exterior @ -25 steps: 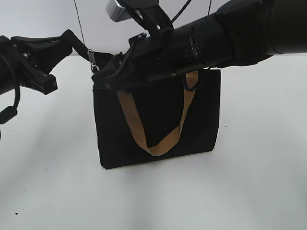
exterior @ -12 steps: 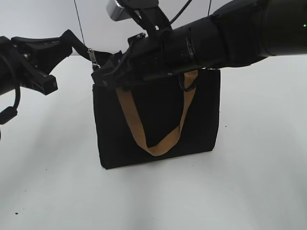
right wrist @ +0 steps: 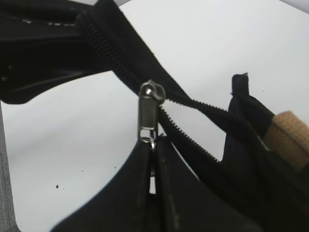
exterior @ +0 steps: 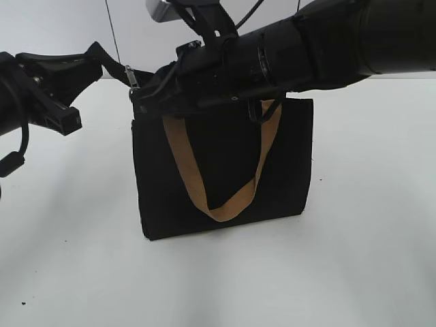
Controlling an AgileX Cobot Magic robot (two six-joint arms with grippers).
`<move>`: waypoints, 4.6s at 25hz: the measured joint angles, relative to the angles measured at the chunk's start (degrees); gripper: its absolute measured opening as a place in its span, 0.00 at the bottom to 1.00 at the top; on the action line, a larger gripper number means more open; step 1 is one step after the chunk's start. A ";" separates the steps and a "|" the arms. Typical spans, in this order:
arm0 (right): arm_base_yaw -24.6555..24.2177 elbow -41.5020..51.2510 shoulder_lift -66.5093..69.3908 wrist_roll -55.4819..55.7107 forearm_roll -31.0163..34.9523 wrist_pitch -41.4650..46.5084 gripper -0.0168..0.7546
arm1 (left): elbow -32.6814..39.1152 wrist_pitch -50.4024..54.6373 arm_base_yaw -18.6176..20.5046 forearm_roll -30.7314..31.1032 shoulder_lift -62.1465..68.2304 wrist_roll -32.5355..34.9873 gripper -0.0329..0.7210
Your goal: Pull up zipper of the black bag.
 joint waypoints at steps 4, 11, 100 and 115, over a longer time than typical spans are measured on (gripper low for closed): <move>0.00 0.00 0.00 1.14 0.00 0.00 0.00 | 0.00 0.59 0.00 0.00 0.00 0.00 0.08; -0.38 -0.16 -2.17 9.21 -3.33 0.46 0.00 | 0.00 8.03 0.00 0.00 -0.10 0.00 0.08; -30.92 24.89 -63.51 58.29 -50.95 43.83 0.79 | -3.62 108.22 -11.61 -30.07 -60.31 2.42 0.65; -30.92 39.74 -98.80 72.69 -70.45 43.55 0.76 | -3.47 113.00 -11.65 -28.66 -77.67 8.86 0.65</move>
